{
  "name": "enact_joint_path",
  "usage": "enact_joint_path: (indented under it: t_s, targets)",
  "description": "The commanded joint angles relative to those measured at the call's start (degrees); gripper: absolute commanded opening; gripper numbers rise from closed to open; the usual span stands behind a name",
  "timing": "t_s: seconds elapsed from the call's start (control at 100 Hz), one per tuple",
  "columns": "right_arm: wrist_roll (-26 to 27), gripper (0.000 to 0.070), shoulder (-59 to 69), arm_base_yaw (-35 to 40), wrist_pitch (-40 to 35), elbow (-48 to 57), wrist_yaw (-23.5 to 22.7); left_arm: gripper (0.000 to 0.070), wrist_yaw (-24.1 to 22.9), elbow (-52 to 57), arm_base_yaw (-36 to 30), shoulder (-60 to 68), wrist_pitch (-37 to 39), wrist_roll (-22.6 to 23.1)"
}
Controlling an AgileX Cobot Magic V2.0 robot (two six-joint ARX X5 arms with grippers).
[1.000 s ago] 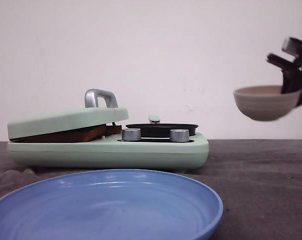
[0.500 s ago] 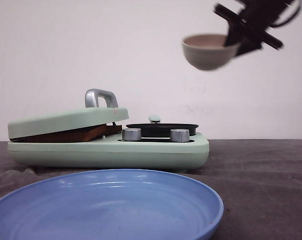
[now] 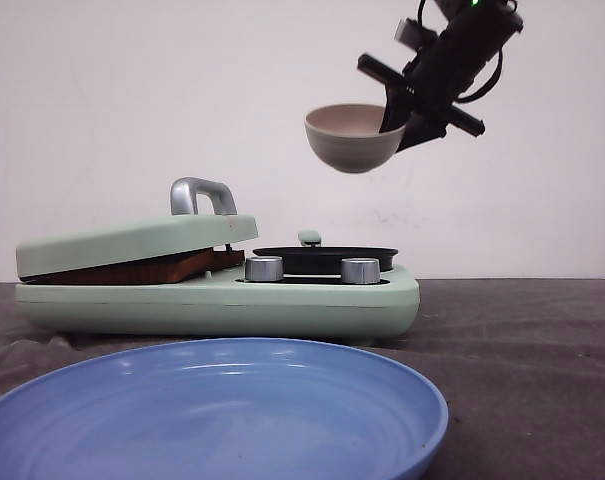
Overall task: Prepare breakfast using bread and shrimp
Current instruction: 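Lift the shrimp bowl with the right gripper over the frying pan, then tilt the bowl with the right gripper to pour shrimp into the pan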
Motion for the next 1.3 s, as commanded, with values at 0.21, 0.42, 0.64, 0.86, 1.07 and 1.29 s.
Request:
enact_joint_path:
  t_s: [0.21, 0.42, 0.64, 0.86, 1.07, 1.29]
  targets:
    - [-3.69, 0.0003, 4.26, 1.01, 1.73, 2.4, 1.11, 0.0432, -0.09, 0.13, -0.11, 0.07, 0.81, 0.26]
    - [-9.66, 0.0003, 5.05, 2.45, 3.89, 2.4, 5.44, 0.0432, -0.09, 0.13, -0.11, 0.07, 0.79, 0.22]
    - [-21.57, 0.0003, 5.05, 5.64, 6.47, 2.4, 12.92, 0.0432, -0.09, 0.13, -0.11, 0.07, 0.57, 0.22]
    - [-32.89, 0.0003, 5.05, 9.81, 10.97, 2.4, 23.06, 0.0432, -0.09, 0.13, -0.11, 0.07, 0.5, 0.26]
    - [-44.87, 0.0003, 5.05, 13.57, 14.34, 2.4, 34.93, 0.0432, -0.09, 0.13, -0.11, 0.07, -0.81, 0.85]
    - [-53.07, 0.0003, 5.03, 15.12, 18.62, 2.38, 42.45, 0.0432, -0.09, 0.13, -0.11, 0.04, -2.21, 1.77]
